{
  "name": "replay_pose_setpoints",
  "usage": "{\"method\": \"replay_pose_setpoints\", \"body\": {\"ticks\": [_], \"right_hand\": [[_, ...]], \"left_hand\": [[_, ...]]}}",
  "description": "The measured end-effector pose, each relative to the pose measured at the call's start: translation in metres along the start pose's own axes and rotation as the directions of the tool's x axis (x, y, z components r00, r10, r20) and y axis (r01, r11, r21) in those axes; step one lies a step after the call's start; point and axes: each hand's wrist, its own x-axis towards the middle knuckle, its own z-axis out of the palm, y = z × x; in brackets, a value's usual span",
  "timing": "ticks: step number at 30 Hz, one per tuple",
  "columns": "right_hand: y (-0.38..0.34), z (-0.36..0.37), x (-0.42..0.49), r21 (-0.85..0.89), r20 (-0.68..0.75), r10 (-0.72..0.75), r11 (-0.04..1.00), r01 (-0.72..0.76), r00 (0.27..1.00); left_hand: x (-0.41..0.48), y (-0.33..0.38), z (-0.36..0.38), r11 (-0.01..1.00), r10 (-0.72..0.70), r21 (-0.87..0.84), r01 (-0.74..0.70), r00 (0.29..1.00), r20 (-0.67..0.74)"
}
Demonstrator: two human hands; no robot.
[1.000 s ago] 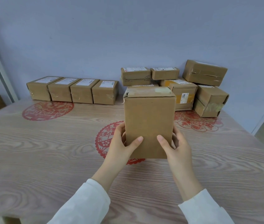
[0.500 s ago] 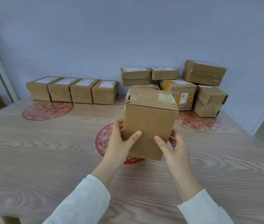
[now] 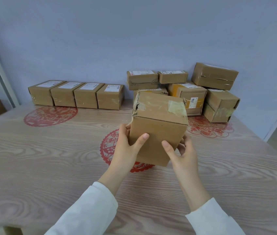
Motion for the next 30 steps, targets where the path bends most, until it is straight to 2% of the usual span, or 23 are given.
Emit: {"method": "replay_pose_setpoints", "body": {"ticks": [3, 9, 13, 17, 20, 25, 30], "right_hand": [[-0.005, 0.000, 0.001, 0.031, -0.003, 0.017, 0.999, -0.017, 1.000], [-0.001, -0.001, 0.002, -0.022, -0.013, -0.037, 0.999, 0.037, 0.999], [0.003, 0.000, 0.000, -0.047, -0.040, -0.036, 0.998, 0.035, 0.999], [0.004, -0.001, 0.000, -0.031, -0.030, -0.029, 0.999, 0.028, 0.999], [0.002, -0.002, -0.001, -0.015, -0.016, -0.012, 1.000, 0.012, 1.000], [-0.008, -0.004, -0.005, 0.067, 0.013, 0.027, 0.997, -0.028, 1.000], [-0.011, -0.008, -0.004, 0.054, 0.045, 0.077, 0.995, -0.080, 0.996]], "left_hand": [[-0.004, -0.003, 0.001, 1.000, 0.014, -0.010, -0.014, 1.000, 0.015], [-0.003, 0.002, 0.001, 0.999, -0.016, -0.043, 0.016, 1.000, 0.002], [-0.004, 0.015, 0.003, 0.996, -0.067, -0.054, 0.070, 0.996, 0.054], [-0.005, 0.018, 0.005, 0.986, -0.114, -0.114, 0.118, 0.993, 0.044], [-0.005, 0.018, 0.006, 0.976, -0.132, -0.170, 0.135, 0.991, 0.030], [-0.006, 0.011, 0.006, 0.982, -0.133, -0.125, 0.140, 0.989, 0.062], [-0.008, 0.011, 0.003, 0.976, -0.155, -0.141, 0.166, 0.984, 0.090]]}}
